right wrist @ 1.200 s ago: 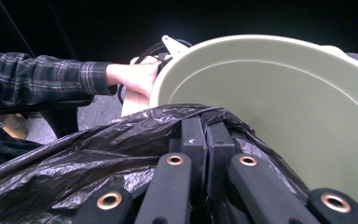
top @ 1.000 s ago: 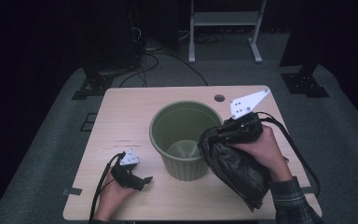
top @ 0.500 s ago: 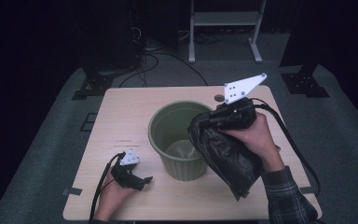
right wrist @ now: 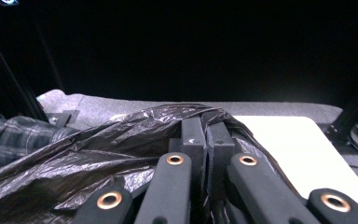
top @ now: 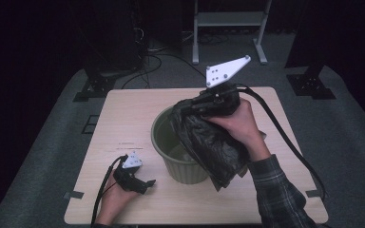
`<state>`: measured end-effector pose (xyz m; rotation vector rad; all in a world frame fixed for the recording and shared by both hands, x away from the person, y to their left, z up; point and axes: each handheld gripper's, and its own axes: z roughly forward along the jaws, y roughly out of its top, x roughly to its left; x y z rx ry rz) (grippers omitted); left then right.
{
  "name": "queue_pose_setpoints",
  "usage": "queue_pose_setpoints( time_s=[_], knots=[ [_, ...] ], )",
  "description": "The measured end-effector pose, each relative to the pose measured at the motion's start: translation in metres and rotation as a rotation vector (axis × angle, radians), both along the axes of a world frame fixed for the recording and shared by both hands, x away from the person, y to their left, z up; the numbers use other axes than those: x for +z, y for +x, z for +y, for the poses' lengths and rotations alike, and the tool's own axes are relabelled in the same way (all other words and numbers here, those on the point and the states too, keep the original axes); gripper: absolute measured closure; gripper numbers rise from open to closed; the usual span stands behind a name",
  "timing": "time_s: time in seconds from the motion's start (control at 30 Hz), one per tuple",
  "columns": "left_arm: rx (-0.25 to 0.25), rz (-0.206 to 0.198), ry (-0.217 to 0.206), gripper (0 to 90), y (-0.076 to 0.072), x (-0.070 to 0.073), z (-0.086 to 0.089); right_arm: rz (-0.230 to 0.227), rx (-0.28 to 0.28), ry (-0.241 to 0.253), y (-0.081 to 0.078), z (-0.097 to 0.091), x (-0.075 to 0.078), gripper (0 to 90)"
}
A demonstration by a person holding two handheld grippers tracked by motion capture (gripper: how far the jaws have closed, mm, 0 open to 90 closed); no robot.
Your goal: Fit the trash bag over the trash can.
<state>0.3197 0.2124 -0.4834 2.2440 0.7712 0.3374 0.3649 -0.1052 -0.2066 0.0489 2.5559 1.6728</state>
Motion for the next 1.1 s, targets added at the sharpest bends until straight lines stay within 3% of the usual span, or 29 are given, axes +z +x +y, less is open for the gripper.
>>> queue_pose_setpoints(
  time_s=[0.37, 0.53, 0.77, 0.93, 1.1],
  knots=[
    [-0.002, -0.001, 0.001, 0.0, 0.0, 0.0, 0.0, -0.008, 0.078, 0.022, 0.018, 0.063, 0.017, 88.3],
    [-0.004, -0.001, 0.002, 0.0, 0.0, 0.0, 0.0, -0.003, 0.101, 0.042, 0.023, 0.082, 0.019, 88.0],
    [-0.009, -0.001, 0.002, 0.0, 0.0, 0.0, 0.0, 0.006, 0.09, 0.02, 0.025, 0.085, 0.007, 87.4],
    [-0.008, 0.001, 0.0, 0.0, 0.0, 0.0, 0.0, 0.026, 0.06, 0.022, 0.032, 0.073, -0.004, 85.8],
    [-0.007, 0.0, 0.0, 0.0, 0.0, 0.0, 0.0, 0.044, 0.013, -0.031, 0.034, 0.054, -0.019, 84.3]
  ],
)
